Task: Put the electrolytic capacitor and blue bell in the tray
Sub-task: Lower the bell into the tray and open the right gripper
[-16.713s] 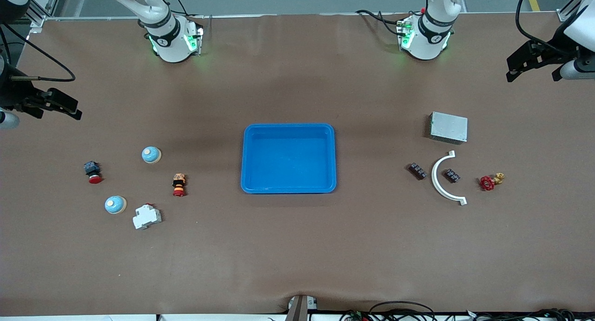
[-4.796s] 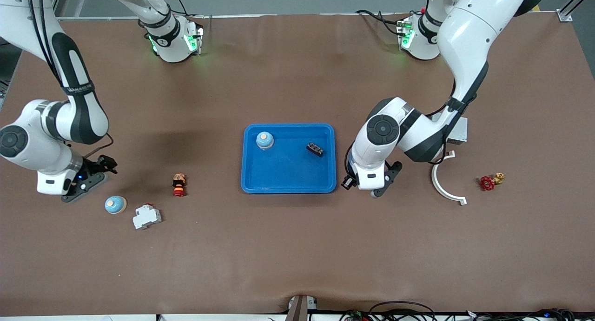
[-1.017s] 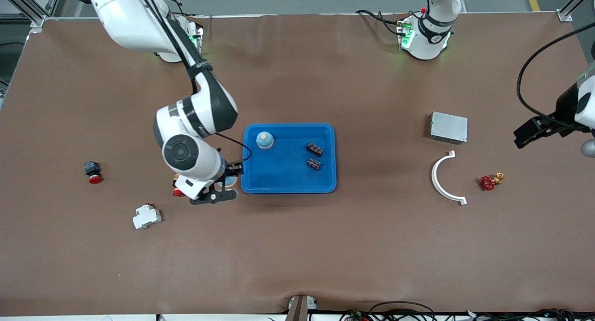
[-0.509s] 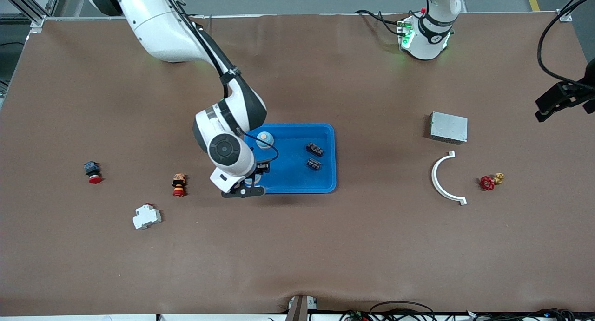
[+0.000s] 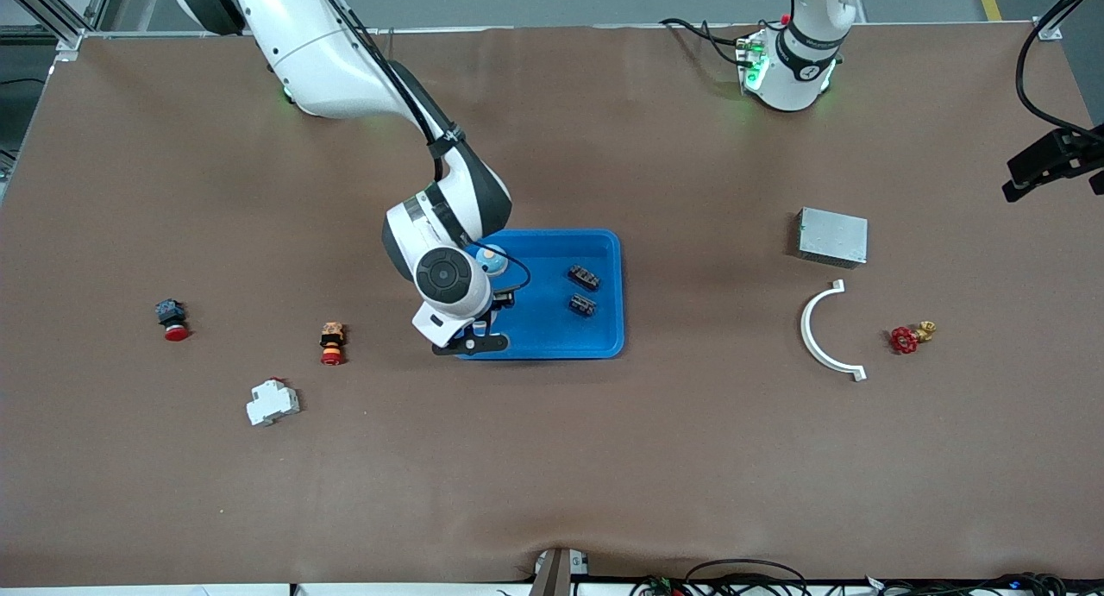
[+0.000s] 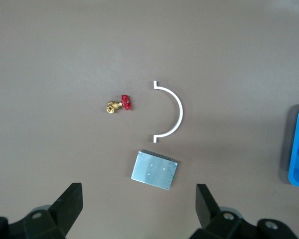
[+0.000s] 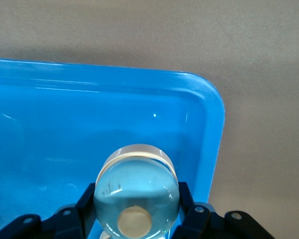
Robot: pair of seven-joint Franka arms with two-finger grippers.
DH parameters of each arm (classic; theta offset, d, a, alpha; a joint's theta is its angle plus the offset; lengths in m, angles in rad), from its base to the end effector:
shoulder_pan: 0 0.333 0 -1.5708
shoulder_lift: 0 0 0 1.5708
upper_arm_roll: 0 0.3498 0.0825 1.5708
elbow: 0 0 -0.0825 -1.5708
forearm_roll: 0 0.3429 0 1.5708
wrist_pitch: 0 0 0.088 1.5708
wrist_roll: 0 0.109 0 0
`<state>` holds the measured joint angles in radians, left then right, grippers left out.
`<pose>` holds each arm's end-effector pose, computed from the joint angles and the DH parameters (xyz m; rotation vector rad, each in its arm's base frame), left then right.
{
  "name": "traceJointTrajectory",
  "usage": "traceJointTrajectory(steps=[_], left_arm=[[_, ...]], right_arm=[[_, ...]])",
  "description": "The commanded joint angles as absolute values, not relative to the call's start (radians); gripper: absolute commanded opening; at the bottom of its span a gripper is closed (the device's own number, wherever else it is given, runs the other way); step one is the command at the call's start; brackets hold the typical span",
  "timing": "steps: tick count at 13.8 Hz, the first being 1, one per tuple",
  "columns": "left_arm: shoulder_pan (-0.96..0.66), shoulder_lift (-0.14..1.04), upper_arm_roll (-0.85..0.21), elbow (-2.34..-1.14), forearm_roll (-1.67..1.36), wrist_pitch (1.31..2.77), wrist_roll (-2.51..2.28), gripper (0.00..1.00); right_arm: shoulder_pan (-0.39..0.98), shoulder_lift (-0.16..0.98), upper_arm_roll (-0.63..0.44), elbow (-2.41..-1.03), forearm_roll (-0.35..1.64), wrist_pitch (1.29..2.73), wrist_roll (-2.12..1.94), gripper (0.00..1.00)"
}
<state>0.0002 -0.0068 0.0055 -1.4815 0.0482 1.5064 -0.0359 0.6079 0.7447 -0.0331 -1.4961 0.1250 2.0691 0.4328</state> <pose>0.5049 0.0084 0.6923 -3.0929 -0.0703 -0.0502 0.5697 0.3823 0.2640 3.1140 0.1240 -0.2950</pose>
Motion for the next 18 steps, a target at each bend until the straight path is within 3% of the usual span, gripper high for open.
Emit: traceJointTrajectory(steps=[1,6,10,12,13,18], left_arm=[[-0.023,-0.063,0.031,-1.520,0.034,1.505,-0.021,1.00],[-0.025,-0.069,0.025,-1.552,0.034,1.537,-0.020,1.00],[-0.021,-0.112,0.020,-1.583,0.034,1.537,-0.020,1.00],[-0.020,-0.126,0.018,-1.585,0.034,1.539,-0.017,1.00],[-0.021,-0.124,0.020,-1.583,0.034,1.543,-0.017,1.00],[-0.018,-0.127,0.021,-1.582,0.029,1.548,-0.018,1.00]], right_arm=[[0.629,0.741,-0.046,-1.537,0.144,2.124,0.443,0.15],[0.627,0.761,-0.044,-1.539,0.144,2.155,0.443,0.19],[0.626,0.767,-0.046,-1.539,0.144,2.160,0.443,0.40],[0.626,0.767,-0.045,-1.539,0.152,2.160,0.443,0.71],[0.624,0.767,-0.044,-1.539,0.152,2.158,0.443,1.00],[0.626,0.727,-0.044,-1.537,0.152,2.090,0.442,1.00]])
